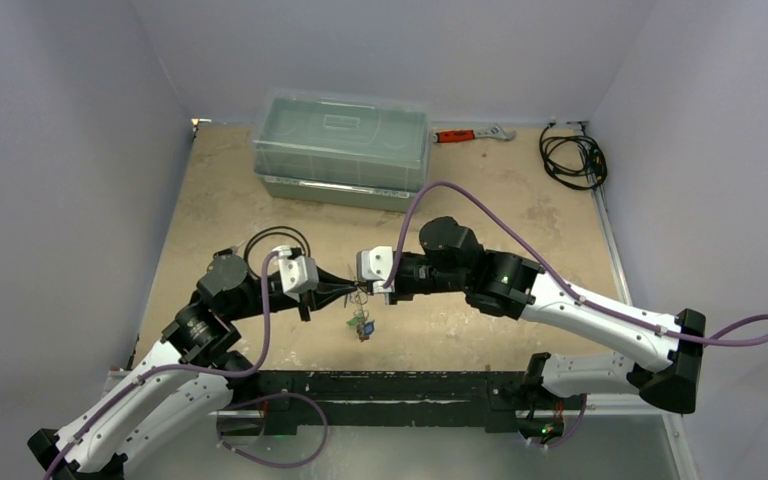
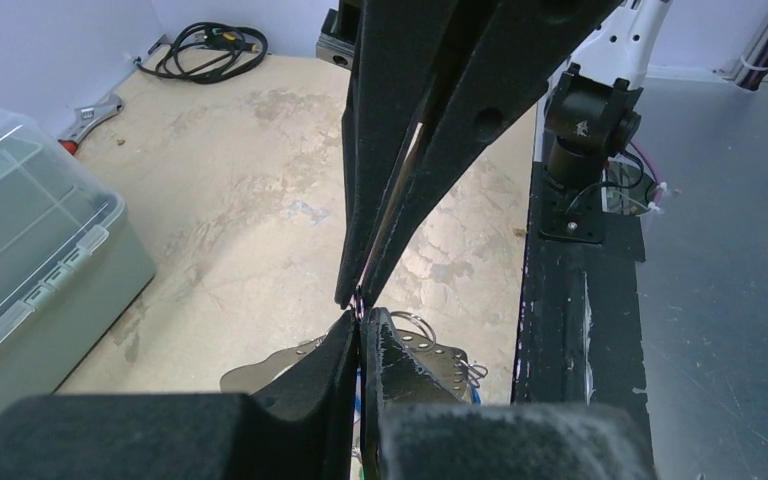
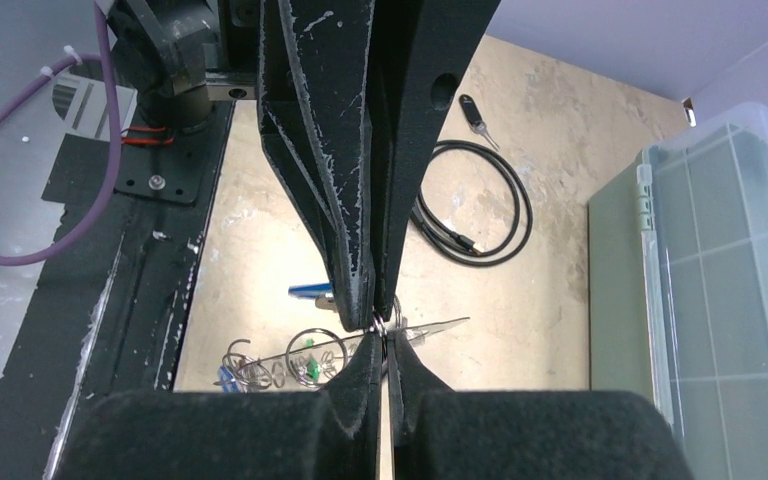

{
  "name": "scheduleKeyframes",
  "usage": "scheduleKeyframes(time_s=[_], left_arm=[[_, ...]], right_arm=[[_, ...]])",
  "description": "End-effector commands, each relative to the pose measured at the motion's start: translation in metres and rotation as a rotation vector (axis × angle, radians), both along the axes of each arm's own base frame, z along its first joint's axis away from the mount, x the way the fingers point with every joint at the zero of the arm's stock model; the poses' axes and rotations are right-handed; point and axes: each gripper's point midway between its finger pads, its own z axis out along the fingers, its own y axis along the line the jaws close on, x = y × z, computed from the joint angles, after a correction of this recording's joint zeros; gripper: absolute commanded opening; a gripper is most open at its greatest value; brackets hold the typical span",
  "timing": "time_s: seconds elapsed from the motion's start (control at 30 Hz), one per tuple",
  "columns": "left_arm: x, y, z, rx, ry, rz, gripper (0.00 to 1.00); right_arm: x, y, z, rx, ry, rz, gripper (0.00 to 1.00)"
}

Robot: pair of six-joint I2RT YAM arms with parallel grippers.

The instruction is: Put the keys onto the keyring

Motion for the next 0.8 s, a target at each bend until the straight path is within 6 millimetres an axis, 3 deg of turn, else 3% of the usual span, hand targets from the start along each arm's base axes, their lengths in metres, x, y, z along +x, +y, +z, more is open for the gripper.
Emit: scheduleKeyframes(time_s=[0.0, 0.27, 0.43, 0.53, 0.57, 0.63, 0.77], left_arm=[[-0.016, -0.001, 0.042, -0.093, -0.102, -0.070, 0.00], [-0.026, 0.000, 0.046, -0.109, -0.132, -0.117, 0.00], [-0.024, 0.001, 0.047, -0.111, -0.137, -0.103, 0.00], [-0.016, 0.006, 0.050, -0.119, -0.147, -0.037, 0.37], [-0.012, 0.010, 0.053, -0.129, -0.157, -0.001, 0.43], [-0.006, 0.017, 0.057, -0.140, -0.176, 0.057, 0.46], [-0.006, 0.022, 0.062, -0.170, -0.217, 0.084, 0.45]], right_arm=[[0.015, 0.001, 0.026, 0.089, -0.090, -0.052, 0.00], [0.016, 0.001, 0.022, 0.088, -0.084, -0.059, 0.00], [0.014, 0.001, 0.033, 0.156, -0.104, -0.055, 0.00], [0.018, -0.003, 0.045, 0.221, -0.126, -0.093, 0.00], [0.018, -0.005, 0.052, 0.253, -0.136, -0.101, 0.00], [0.018, -0.008, 0.065, 0.320, -0.148, -0.119, 0.00], [0.015, -0.013, 0.069, 0.357, -0.150, -0.125, 0.00]])
